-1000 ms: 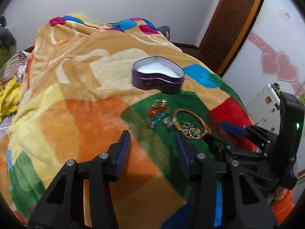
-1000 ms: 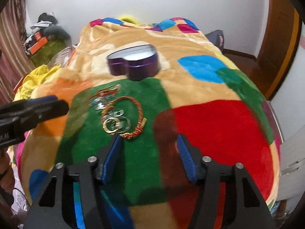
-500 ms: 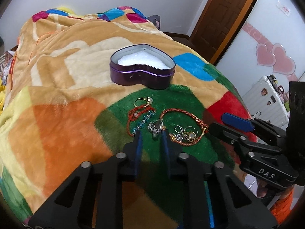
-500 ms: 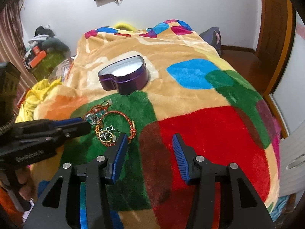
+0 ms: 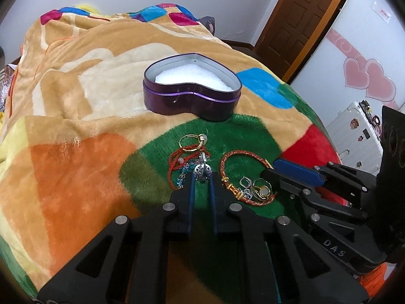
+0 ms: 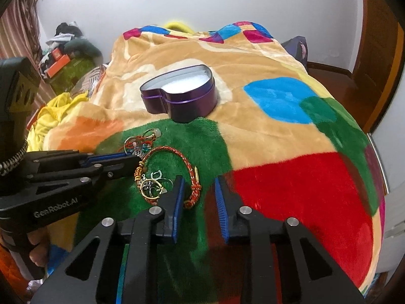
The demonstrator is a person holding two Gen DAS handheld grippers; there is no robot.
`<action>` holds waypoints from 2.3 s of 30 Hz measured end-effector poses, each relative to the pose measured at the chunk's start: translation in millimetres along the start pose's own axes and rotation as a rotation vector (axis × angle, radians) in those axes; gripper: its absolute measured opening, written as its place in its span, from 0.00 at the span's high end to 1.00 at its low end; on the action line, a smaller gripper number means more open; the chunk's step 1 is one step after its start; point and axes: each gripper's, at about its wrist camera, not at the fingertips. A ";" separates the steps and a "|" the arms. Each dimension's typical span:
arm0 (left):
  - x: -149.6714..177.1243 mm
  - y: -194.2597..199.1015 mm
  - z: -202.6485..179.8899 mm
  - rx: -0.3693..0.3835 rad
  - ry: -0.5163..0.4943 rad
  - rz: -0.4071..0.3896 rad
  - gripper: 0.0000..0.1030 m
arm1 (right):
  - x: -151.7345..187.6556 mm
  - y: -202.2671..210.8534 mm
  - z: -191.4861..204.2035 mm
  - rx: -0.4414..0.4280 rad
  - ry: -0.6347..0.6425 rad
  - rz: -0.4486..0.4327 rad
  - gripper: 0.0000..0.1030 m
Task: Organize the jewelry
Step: 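Grasp the orange braided bracelet with the right tool while the left tool grasps a silver charm, then carry both pieces over the purple heart tin and open both tools inside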
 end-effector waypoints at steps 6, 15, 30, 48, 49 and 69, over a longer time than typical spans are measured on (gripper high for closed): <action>-3.1 -3.4 1.1 0.008 0.013 0.006 0.90 | 1.9 -3.7 3.1 -0.013 0.034 -0.002 0.92; -6.0 -5.0 -0.3 -0.002 0.001 0.017 0.87 | -4.2 13.4 -1.3 0.002 0.003 -0.052 0.93; -8.5 8.5 -12.3 -0.068 -0.051 -0.018 0.86 | -16.9 55.9 -16.1 0.058 -0.054 -0.162 0.93; -34.3 76.8 -5.1 -0.134 -0.075 -0.197 0.86 | -46.2 70.7 9.5 0.014 -0.010 -0.268 0.93; -35.8 78.2 -4.5 -0.138 -0.075 -0.203 0.86 | -49.9 69.3 12.0 0.011 -0.005 -0.274 0.93; -75.2 57.8 19.3 -0.158 -0.069 -0.234 0.86 | -87.2 21.8 21.2 -0.030 0.033 -0.248 0.93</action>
Point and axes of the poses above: each gripper's, at about its wrist camera, not at the fingertips, and y roughly against the way its jaws point, z to its left, x to its underside, and after that the axes turned 6 degrees about -y, right-handed
